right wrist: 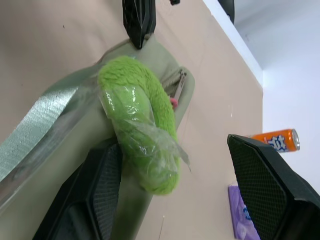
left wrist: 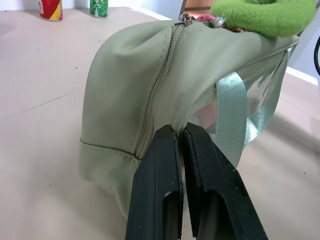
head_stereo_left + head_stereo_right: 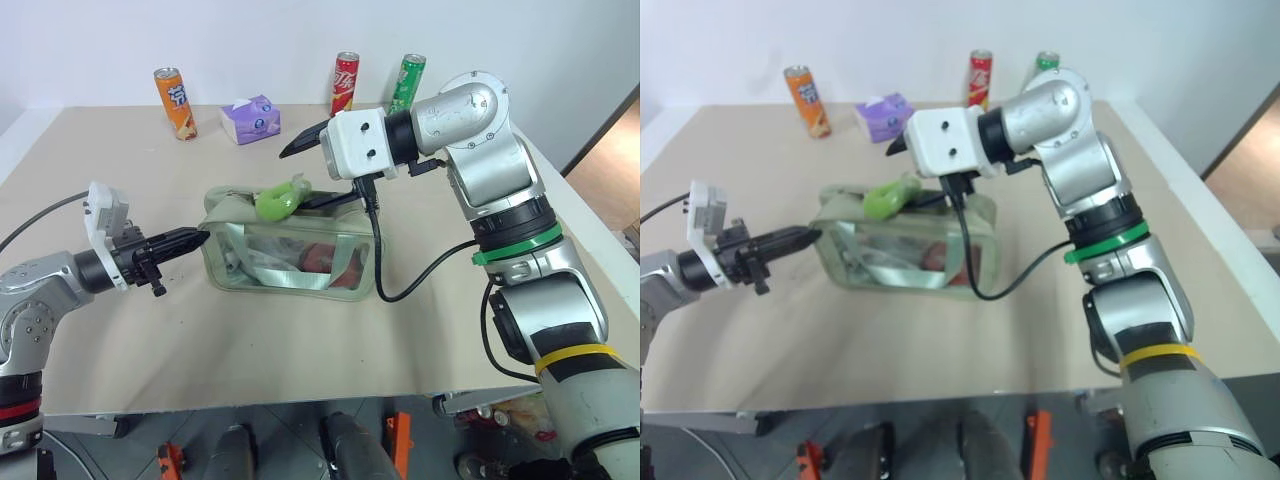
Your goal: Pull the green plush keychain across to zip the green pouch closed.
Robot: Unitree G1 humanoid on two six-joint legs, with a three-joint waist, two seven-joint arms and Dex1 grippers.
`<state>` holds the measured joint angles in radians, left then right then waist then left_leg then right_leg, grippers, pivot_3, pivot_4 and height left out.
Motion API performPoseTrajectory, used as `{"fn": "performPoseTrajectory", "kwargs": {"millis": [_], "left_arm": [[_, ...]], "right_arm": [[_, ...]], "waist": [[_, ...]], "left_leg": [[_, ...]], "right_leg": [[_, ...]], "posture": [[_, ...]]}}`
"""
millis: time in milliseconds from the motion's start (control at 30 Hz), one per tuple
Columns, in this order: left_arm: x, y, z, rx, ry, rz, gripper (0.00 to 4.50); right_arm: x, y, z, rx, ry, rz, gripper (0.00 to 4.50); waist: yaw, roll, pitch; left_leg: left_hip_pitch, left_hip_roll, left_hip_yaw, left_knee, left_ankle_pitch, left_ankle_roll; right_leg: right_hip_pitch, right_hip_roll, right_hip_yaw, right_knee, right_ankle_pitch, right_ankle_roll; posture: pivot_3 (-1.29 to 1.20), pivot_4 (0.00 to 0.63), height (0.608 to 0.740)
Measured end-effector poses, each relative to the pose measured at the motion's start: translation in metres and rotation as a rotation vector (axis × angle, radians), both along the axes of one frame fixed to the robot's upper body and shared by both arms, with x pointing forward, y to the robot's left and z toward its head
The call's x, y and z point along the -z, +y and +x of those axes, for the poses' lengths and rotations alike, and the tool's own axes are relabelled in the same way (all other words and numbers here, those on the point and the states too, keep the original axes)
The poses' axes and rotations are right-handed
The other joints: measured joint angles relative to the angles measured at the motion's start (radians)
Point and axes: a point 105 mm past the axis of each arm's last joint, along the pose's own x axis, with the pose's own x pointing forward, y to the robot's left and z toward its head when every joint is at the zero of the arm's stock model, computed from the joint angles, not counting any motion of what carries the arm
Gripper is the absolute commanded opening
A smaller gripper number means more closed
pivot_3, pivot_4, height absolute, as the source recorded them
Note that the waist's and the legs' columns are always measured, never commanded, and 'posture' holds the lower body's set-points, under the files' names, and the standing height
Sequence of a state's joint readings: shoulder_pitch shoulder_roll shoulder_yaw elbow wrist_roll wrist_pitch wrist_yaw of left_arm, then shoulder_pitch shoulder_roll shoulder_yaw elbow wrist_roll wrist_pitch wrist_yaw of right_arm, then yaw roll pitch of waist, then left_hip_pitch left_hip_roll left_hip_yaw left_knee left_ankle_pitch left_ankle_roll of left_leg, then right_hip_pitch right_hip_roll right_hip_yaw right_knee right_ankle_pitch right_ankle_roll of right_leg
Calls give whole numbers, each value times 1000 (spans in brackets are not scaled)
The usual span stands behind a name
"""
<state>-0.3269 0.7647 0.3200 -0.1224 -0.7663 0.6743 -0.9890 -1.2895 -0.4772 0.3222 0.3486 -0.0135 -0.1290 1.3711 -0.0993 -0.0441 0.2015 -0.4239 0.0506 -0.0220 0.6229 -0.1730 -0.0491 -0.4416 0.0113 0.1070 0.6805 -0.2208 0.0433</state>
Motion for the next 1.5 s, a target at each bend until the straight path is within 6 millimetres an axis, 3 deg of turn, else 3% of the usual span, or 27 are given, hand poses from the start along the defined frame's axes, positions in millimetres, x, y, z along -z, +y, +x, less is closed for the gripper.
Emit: {"fn": "performPoseTrajectory", "kwargs": {"millis": [133, 333, 667, 800, 1000, 1333, 1400, 1500], "left_arm": [[0, 0, 0, -2, 1, -2, 0], [1, 1, 1, -4, 2, -4, 0], [1, 2, 2, -8, -1, -10, 0], [1, 1, 3, -5, 0, -13, 0], [1, -1, 4, 2, -1, -13, 0], [1, -3, 7, 12, 4, -15, 0], [1, -4, 7, 17, 5, -15, 0], [3, -4, 7, 18, 9, -16, 0]], "right_arm": [[1, 2, -5, -27, 20, -5, 2206], [7, 3, -9, -58, 58, -15, 64], [14, -11, -5, -19, 89, -45, 24], [17, -35, 3, 62, 108, -59, 24], [2, -76, 16, 216, 84, -16, 24], [-5, -119, 22, 381, 60, -44, 24], [1, -137, 20, 433, 80, -58, 24], [29, -167, 17, 532, 168, -112, 24]], "waist": [[0, 0, 0], [0, 0, 0], [0, 0, 0], [1, 0, 0], [5, 0, 0], [9, 0, 0], [14, 0, 0], [23, 0, 0]], "left_leg": [[0, 0, 0, 0, 0, 0], [0, 0, -1, 0, 0, 0], [0, 0, -1, 0, 0, 0], [0, 0, 0, 0, 0, 0], [0, 0, 0, 0, 0, 0], [0, -1, 1, 0, 0, 0], [0, -1, 0, 0, 0, 0], [0, -1, 1, 0, 0, 0]], "right_leg": [[0, 0, 0, 0, 0, 0], [0, 0, -1, 0, 0, 0], [0, 0, -1, 0, 0, 0], [0, 0, -1, 0, 0, 0], [0, 0, 0, 0, -1, -1], [0, -1, 0, 0, -2, -3], [1, -1, 0, 0, -3, -4], [0, -1, 1, 0, -4, -4]], "posture": [[0, 150, 740], [0, 150, 740], [0, 150, 740], [0, 150, 740], [0, 150, 740], [0, 150, 740], [0, 150, 740], [0, 150, 740]]}}
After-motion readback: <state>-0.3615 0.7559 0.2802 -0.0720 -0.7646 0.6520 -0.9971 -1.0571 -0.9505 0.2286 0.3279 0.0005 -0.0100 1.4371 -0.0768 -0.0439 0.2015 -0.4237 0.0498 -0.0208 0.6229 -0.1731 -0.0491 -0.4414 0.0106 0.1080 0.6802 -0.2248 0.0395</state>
